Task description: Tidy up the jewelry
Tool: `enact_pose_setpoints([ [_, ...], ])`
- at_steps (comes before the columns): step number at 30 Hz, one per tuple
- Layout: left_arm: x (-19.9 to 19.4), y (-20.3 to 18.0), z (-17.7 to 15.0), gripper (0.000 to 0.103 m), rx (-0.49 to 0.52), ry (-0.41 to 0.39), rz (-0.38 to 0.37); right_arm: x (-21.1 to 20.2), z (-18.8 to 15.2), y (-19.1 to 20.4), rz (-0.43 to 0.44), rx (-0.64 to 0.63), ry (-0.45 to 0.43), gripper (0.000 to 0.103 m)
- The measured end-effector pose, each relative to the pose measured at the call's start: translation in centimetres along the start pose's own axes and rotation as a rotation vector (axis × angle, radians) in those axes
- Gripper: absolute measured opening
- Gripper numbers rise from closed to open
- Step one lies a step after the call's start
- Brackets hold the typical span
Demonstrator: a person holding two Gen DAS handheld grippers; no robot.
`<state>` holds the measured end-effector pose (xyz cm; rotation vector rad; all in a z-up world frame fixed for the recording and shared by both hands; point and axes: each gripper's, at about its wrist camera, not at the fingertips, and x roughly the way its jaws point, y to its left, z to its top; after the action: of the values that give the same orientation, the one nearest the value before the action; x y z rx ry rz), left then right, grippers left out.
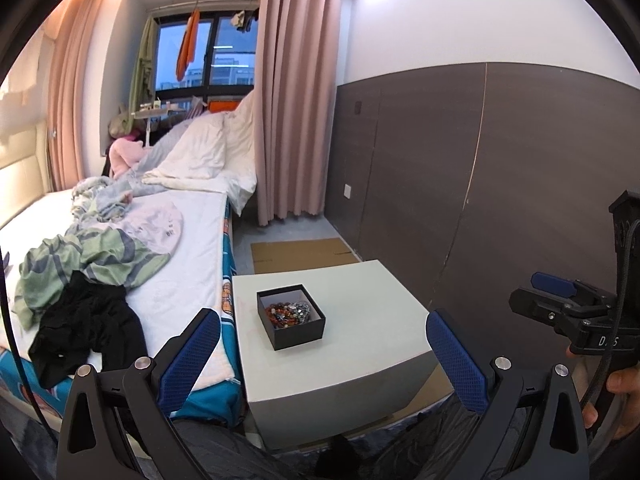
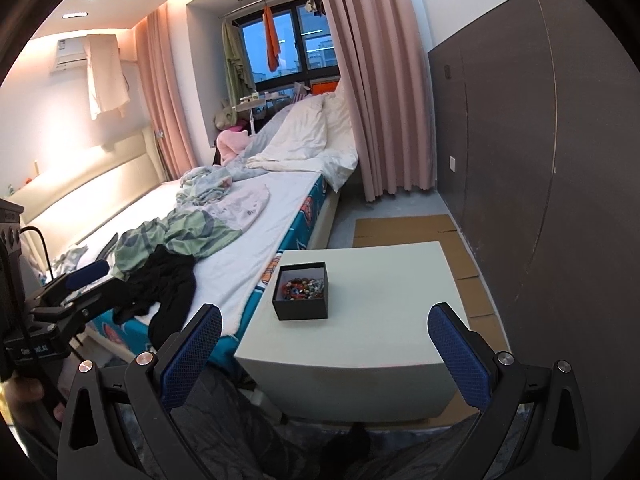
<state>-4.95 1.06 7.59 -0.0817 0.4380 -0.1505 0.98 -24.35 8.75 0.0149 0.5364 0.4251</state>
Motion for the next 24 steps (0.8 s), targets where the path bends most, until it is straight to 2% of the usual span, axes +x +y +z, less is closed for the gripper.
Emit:
enact_pose_setpoints([
  [9, -0.3, -0.3, -0.8, 0.102, 0.014, -0.005, 0.009, -0.6, -1.4, -0.2, 0.006, 0.020, -0.013, 0.103],
  [24, 0.1, 0.3, -1.1, 0.102, -0.013, -0.006, 0.005, 0.0, -1.5, 0.2, -0.003, 0.027, -0.008, 0.103],
])
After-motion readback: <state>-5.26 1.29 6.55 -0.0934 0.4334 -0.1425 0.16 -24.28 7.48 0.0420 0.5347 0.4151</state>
